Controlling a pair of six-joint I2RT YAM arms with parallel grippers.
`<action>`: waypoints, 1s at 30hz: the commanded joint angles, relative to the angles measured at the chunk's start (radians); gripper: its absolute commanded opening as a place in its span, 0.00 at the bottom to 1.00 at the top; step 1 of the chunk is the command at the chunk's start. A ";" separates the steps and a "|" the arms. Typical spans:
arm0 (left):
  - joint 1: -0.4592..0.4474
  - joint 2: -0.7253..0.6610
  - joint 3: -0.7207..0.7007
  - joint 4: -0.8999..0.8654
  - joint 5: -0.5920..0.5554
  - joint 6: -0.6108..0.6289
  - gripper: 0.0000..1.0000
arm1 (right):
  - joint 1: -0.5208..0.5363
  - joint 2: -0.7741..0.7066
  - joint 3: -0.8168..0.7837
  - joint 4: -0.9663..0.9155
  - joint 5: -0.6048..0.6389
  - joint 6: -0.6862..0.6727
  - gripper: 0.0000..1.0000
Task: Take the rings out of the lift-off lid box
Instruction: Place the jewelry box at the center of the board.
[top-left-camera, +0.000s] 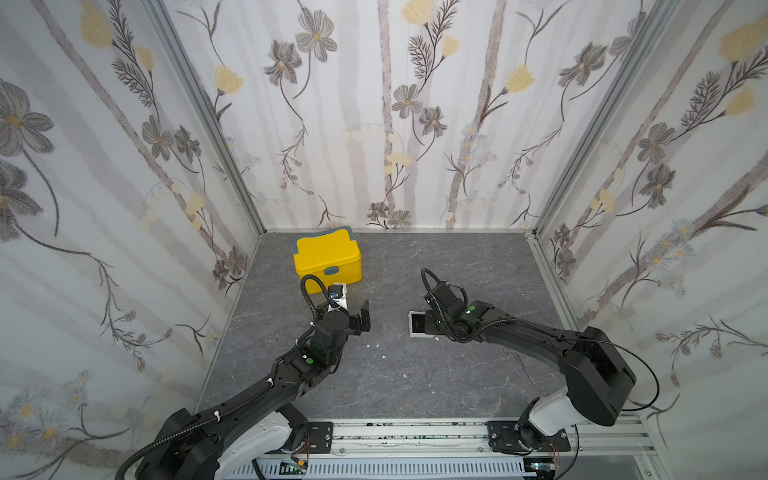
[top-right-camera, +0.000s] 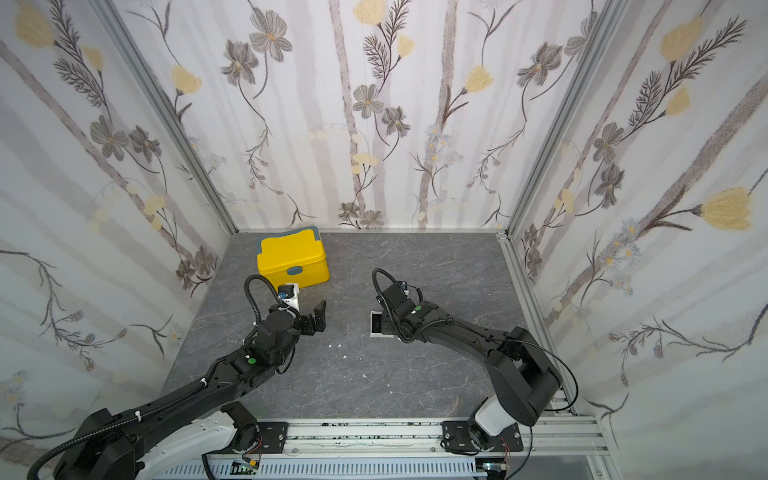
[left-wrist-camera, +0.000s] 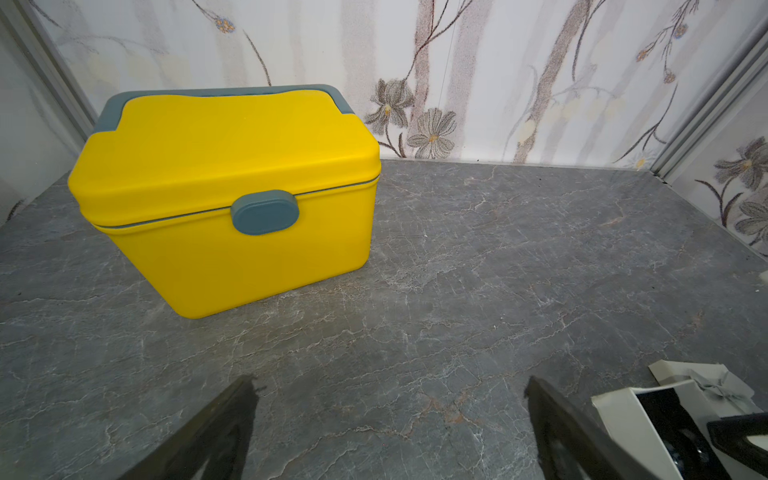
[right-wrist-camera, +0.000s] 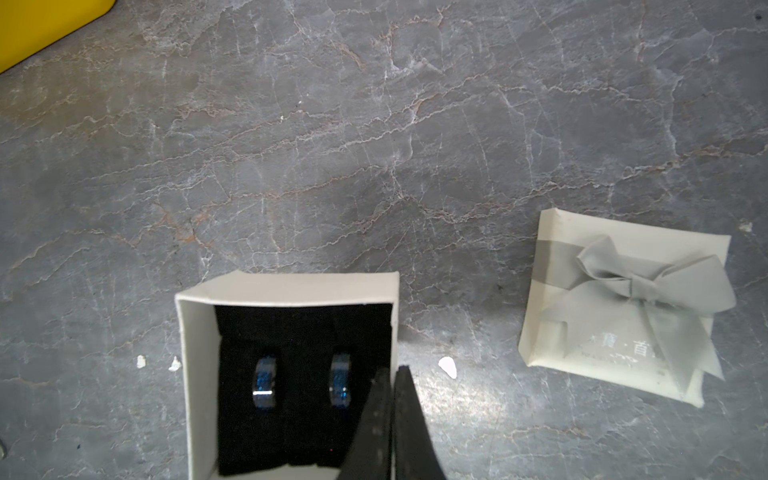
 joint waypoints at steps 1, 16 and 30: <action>0.000 0.011 0.000 0.031 0.021 -0.032 1.00 | 0.006 0.019 0.019 0.010 0.040 0.034 0.00; 0.001 0.052 -0.005 0.056 0.074 -0.039 1.00 | 0.032 0.111 0.044 0.003 0.071 0.044 0.00; 0.001 0.063 -0.005 0.062 0.086 -0.042 1.00 | 0.041 0.147 0.040 0.022 0.057 0.042 0.00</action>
